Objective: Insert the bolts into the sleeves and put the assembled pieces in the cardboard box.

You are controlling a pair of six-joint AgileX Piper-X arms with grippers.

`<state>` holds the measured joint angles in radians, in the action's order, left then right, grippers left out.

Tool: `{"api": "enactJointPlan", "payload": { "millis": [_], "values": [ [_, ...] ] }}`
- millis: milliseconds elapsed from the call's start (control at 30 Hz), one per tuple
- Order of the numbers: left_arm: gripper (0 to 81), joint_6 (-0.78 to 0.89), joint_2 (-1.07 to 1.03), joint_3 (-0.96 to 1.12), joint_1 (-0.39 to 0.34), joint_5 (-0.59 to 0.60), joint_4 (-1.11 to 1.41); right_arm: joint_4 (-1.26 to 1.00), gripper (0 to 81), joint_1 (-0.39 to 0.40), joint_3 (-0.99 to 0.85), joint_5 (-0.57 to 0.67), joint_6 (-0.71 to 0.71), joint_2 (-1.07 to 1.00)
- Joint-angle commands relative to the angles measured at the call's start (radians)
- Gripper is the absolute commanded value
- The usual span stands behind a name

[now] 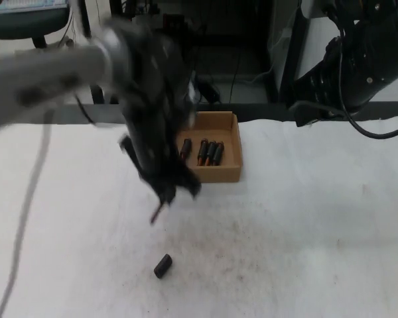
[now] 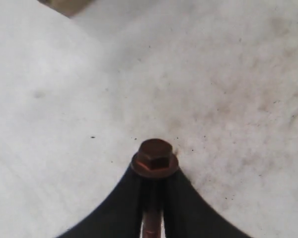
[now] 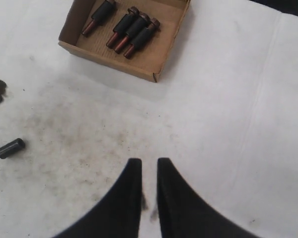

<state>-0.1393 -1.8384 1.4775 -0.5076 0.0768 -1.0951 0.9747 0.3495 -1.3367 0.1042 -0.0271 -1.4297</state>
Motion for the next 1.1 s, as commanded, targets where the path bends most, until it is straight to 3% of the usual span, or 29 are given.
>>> {"api": "enactJointPlan", "payload": {
  "millis": [0, 100, 267, 400, 567, 633, 733, 800, 967, 1067],
  "values": [
    [0.1, 0.005, 0.189, -0.044, 0.011, 0.005, 0.056, -0.019, 11.1, -0.003, 0.003, 0.008, 0.043, 0.012],
    [0.1, 0.024, 0.343, -0.129, 0.019, 0.005, 0.122, -0.05, 11.1, 0.001, 0.039, 0.105, 0.118, 0.012],
    [0.1, 0.035, 0.645, -0.348, 0.019, 0.005, 0.231, -0.12, 11.1, 0.008, 0.104, 0.431, 0.118, 0.012],
    [0.1, 0.038, 0.908, -0.565, 0.019, 0.005, 0.338, -0.159, 11.1, 0.057, 0.123, 0.533, 0.246, 0.012],
    [0.1, 0.078, 1.23, -0.845, 0.019, 0.005, 0.543, -0.205, 11.1, 0.192, 0.123, 0.495, 0.55, 0.008],
    [0.1, 0.12, 1.343, -0.942, 0.019, 0.005, 0.632, -0.26, 11.1, 0.256, 0.123, 0.383, 0.625, -0.001],
    [0.1, 0.175, 1.468, -1.041, 0.019, 0.005, 0.708, -0.35, 11.2, 0.342, 0.123, 0.147, 0.632, -0.021],
    [0.1, 0.194, 1.524, -1.079, 0.019, 0.005, 0.726, -0.403, 11.4, 0.385, 0.123, 0.064, 0.634, -0.04],
    [0.1, 0.192, 1.572, -1.104, 0.019, 0.005, 0.726, -0.417, 11.4, 0.453, 0.123, 0.13, 0.678, -0.1],
    [0.1, 0.192, 1.572, -1.104, 0.019, 0.005, 0.728, -0.335, 15.8, 0.479, 0.123, 0.158, 0.678, -0.142]
  ]
}}
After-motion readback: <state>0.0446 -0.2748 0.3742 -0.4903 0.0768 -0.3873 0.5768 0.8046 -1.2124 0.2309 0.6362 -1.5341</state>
